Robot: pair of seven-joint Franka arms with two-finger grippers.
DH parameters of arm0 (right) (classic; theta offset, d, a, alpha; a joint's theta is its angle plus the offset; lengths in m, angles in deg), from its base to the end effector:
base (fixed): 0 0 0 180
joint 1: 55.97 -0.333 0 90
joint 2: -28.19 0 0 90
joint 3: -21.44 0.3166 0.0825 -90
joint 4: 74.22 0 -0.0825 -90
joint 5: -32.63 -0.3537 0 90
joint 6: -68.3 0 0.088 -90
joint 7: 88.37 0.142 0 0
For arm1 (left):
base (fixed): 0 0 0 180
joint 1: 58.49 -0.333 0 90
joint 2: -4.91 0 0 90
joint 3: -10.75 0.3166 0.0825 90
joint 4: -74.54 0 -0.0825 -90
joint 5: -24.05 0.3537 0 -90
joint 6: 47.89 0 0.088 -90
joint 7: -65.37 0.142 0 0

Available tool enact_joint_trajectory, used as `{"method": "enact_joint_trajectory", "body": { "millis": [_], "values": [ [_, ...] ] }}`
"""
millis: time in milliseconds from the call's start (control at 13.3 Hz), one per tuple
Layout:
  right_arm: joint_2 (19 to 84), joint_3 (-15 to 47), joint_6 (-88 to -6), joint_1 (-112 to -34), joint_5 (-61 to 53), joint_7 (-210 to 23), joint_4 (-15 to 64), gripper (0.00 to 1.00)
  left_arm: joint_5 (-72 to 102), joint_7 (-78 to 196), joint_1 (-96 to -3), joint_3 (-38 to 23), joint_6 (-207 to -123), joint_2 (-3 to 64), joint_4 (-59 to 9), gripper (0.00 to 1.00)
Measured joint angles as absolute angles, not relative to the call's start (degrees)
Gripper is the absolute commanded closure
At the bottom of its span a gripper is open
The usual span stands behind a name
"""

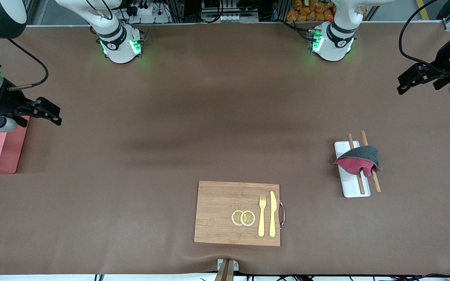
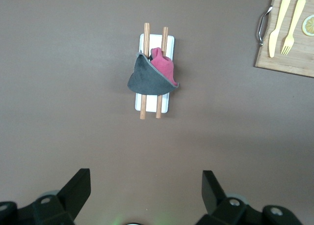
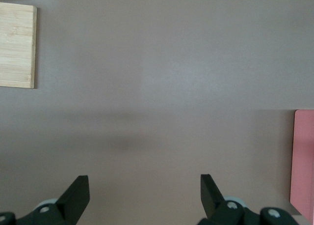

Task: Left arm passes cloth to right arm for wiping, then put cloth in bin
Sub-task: 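Move the left gripper toward the grey-pink cloth on the chopstick rest, then lower the left gripper and grasp the grey-pink cloth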

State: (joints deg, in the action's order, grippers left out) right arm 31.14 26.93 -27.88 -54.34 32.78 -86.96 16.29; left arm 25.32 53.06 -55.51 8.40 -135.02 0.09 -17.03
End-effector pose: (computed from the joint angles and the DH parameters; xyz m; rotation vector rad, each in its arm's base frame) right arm 0.5502 0.0355 0.5684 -3.1355 -0.0670 -0.0746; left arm 0.4911 -0.0435 0.6164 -3.1114 -0.1918 -0.0162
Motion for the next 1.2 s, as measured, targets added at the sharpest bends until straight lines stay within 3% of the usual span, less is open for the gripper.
{"method": "enact_joint_trajectory", "body": {
  "millis": [600,825,1200],
  "values": [
    [31.3,26.8,-27.8,-54.0,32.8,-87.0,16.3,0.00,25.3,53.1,-55.5,8.2,-135.0,1.1,-17.3,0.00],
    [31.3,26.8,-27.8,-53.9,32.8,-87.0,16.3,0.00,25.3,53.1,-55.5,8.2,-136.7,4.7,-17.9,0.00],
    [31.9,26.7,-27.8,-53.8,32.8,-87.0,16.3,0.00,25.4,53.1,-56.0,8.3,-147.4,14.0,-19.6,0.00]
  ]
}}
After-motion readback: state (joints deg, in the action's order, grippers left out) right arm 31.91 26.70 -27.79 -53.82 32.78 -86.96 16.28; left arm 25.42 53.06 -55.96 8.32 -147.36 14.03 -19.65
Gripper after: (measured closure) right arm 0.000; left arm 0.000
